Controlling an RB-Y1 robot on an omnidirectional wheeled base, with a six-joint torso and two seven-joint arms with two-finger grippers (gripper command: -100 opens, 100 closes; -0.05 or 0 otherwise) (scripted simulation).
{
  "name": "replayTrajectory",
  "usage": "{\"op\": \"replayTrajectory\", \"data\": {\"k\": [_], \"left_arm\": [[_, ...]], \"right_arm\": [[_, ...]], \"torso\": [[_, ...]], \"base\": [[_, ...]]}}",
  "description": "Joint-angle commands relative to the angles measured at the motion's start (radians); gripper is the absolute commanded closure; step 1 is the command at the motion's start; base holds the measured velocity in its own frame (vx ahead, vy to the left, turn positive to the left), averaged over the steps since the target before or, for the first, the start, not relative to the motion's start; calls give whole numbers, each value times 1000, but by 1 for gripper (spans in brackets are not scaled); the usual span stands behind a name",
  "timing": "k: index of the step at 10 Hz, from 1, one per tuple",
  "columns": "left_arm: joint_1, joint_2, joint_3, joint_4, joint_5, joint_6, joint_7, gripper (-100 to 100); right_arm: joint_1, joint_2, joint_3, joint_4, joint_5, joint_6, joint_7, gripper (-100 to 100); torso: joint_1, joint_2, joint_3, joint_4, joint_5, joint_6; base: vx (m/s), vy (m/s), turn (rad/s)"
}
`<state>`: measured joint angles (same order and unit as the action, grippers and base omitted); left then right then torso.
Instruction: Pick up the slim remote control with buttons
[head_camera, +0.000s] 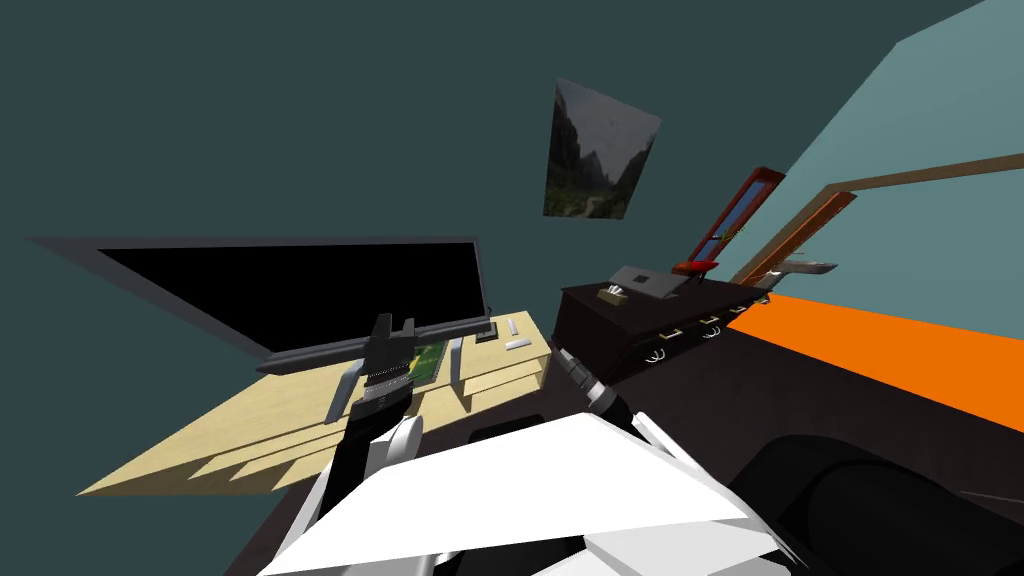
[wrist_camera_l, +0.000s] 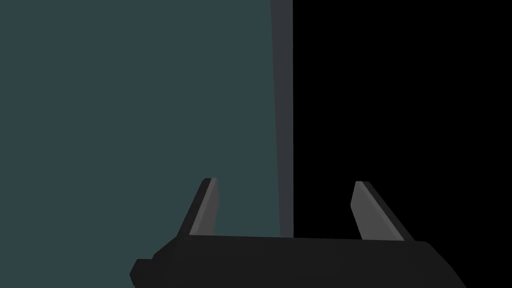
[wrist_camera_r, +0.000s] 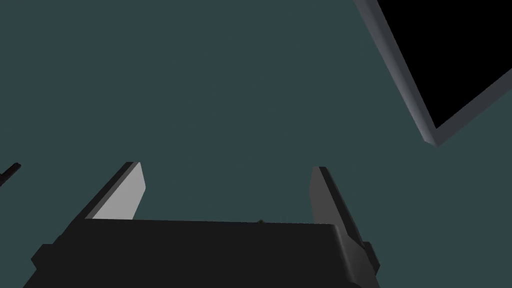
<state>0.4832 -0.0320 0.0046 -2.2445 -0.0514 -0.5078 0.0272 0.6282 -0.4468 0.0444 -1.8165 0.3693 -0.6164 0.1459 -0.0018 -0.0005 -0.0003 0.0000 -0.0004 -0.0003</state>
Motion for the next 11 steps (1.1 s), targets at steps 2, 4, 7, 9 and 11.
{"op": "replayTrajectory", "data": {"k": [2, 4, 7, 9, 11], "left_arm": [[0, 0, 0, 0, 0, 0, 0, 0], [0, 0, 0, 0, 0, 0, 0, 0], [0, 0, 0, 0, 0, 0, 0, 0], [0, 0, 0, 0, 0, 0, 0, 0], [0, 0, 0, 0, 0, 0, 0, 0]], "right_arm": [[7, -20, 5, 50, 16, -12, 6, -100], [10, -61, 15, 113, 47, -27, 12, -100], [11, -140, 41, 212, 108, -57, 21, -100], [11, -140, 41, 243, 108, -57, 21, -100], [4, -207, 76, 339, 170, -83, 28, -100]], "torso": [[0, 0, 0, 0, 0, 1], [1, 0, 0, 0, 0, 0], [0, 0, 0, 0, 0, 1], [1, 0, 0, 0, 0, 1], [1, -1, 0, 0, 0, 0]], "base": [[-2, -11, 75], [-4, -5, 251], [-5, -7, 281], [-3, -5, 84], [-6, 5, 382]]}}
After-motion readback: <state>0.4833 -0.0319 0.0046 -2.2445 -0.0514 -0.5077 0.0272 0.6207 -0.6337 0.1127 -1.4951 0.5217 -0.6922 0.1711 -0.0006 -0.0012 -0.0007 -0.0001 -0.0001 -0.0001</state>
